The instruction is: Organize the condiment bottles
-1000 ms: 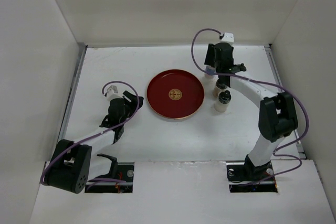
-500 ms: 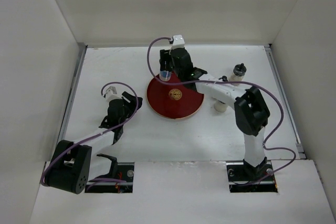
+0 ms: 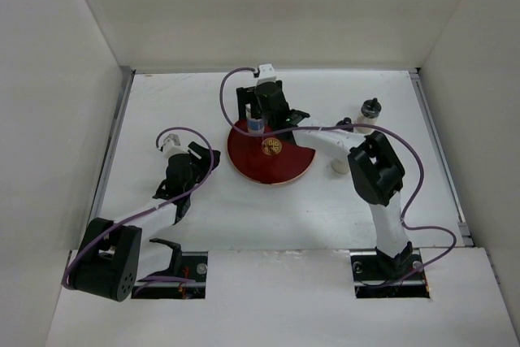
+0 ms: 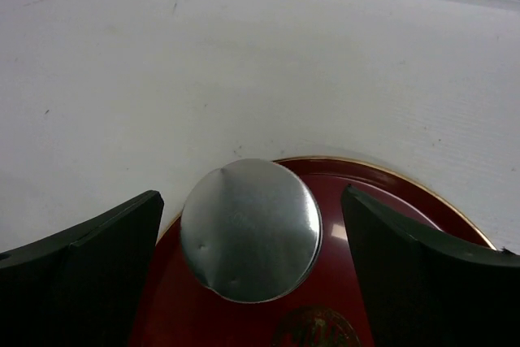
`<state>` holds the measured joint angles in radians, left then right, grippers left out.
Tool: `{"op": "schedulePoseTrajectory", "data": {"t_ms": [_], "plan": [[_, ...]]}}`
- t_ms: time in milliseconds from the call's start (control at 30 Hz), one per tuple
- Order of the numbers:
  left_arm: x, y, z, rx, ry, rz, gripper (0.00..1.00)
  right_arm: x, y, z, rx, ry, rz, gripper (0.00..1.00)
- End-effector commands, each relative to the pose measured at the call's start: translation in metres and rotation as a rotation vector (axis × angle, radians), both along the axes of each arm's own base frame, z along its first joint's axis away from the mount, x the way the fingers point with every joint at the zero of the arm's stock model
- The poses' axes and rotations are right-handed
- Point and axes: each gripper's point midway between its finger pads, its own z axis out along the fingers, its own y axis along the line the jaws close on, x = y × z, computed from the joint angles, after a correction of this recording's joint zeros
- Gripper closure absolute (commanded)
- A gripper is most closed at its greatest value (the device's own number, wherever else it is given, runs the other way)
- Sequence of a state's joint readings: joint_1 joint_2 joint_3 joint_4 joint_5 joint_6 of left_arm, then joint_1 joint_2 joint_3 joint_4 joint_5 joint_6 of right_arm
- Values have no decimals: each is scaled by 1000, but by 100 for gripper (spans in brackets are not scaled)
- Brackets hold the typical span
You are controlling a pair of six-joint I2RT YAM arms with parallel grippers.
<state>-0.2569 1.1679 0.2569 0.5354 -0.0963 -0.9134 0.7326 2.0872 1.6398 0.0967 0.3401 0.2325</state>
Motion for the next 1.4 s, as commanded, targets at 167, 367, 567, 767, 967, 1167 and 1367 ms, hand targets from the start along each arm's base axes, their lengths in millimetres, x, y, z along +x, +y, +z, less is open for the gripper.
{"op": "schedulePoseTrajectory", "data": {"t_ms": [167, 367, 567, 767, 967, 1167, 1367], "plan": [[4, 0, 18, -21, -69, 4, 44, -33, -38, 130, 186, -218, -32, 0], [4, -2, 17, -23, -66, -2, 44, -46, -182, 110, 140, -190, -353, 0], [5, -3, 12, -18, -46, -4, 44, -64, -281, 35, 34, 1, -602, 0], [5, -4, 12, -17, -46, -7, 44, -63, -286, -4, -14, 93, -590, 0], [5, -4, 11, -18, -46, -9, 44, -56, -282, -31, -19, 153, -567, 1], [6, -5, 9, -17, -40, -10, 44, -48, -289, -38, -19, 162, -594, 13], [6, -5, 10, -23, -43, -13, 44, -39, -288, -17, -3, 121, -592, 30]]}}
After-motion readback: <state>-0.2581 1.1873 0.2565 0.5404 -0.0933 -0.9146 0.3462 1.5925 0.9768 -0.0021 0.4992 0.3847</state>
